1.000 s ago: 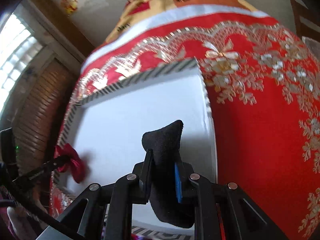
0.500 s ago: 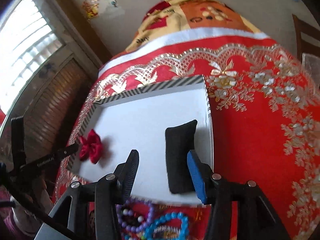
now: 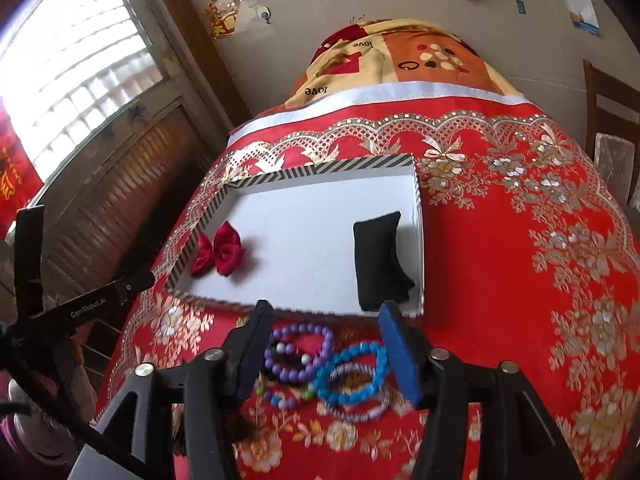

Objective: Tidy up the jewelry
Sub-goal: 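Move the left gripper to the beige ribbon tie while the right approaches the blue bracelet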

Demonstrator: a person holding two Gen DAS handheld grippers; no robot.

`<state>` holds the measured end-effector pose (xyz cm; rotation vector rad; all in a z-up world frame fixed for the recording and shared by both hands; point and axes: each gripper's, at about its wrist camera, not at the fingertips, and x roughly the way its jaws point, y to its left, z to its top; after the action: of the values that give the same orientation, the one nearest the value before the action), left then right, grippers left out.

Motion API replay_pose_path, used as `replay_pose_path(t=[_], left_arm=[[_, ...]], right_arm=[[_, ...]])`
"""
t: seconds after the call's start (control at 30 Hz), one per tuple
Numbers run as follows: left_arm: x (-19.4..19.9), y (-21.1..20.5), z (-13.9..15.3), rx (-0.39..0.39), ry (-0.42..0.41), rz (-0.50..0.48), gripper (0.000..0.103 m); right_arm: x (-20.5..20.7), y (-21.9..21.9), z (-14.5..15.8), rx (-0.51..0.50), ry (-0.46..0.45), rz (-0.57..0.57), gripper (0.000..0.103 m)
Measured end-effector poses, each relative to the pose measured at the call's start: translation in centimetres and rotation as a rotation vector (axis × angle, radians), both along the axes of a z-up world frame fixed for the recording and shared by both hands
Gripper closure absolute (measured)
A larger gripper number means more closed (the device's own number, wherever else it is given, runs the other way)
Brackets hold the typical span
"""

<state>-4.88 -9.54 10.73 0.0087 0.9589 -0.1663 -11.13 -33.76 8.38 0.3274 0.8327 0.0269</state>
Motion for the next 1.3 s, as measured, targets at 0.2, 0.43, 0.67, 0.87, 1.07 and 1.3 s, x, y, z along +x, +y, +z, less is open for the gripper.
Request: replay_pose_path(t=[0.2,0.43,0.67,0.87,1.07,1.3], left_arm=[[-3.1,0.2,0.0,-0.013,0.007,0.004,0.054],[-5.6,0.3,0.1,-0.009,0.006,0.001,0.054],[-7.4,0.8,-0.4,0.011,0.011,-0.007,0.054],[-8.4,2.7,-1.5,-0.029,0.070,0.003,0.054],[-9.1,4.2,-3.1,-0.105,0.165,-0.017,0.054],[-9.4,2.8,-4.5,-0.136,0.217,-0.086,0.050]], right_arm=[[-2.3,0.6,0.4,-0.019,-0.012,0.016,0.042],[-4.6,1.0,0.6,-0.047,-0.013,0.032,0.042],[-5.7,1.7,0.3,-0.054,0.000,0.060,0.042],[-6.3,2.5,-0.5,-0.045,0.018,0.095,0.042],[-6.5,3.0,-2.0,-0.022,0.055,0.119,0.042],[-5.9,3.4,-3.6,-0.027,0.088,0.135,0.042]])
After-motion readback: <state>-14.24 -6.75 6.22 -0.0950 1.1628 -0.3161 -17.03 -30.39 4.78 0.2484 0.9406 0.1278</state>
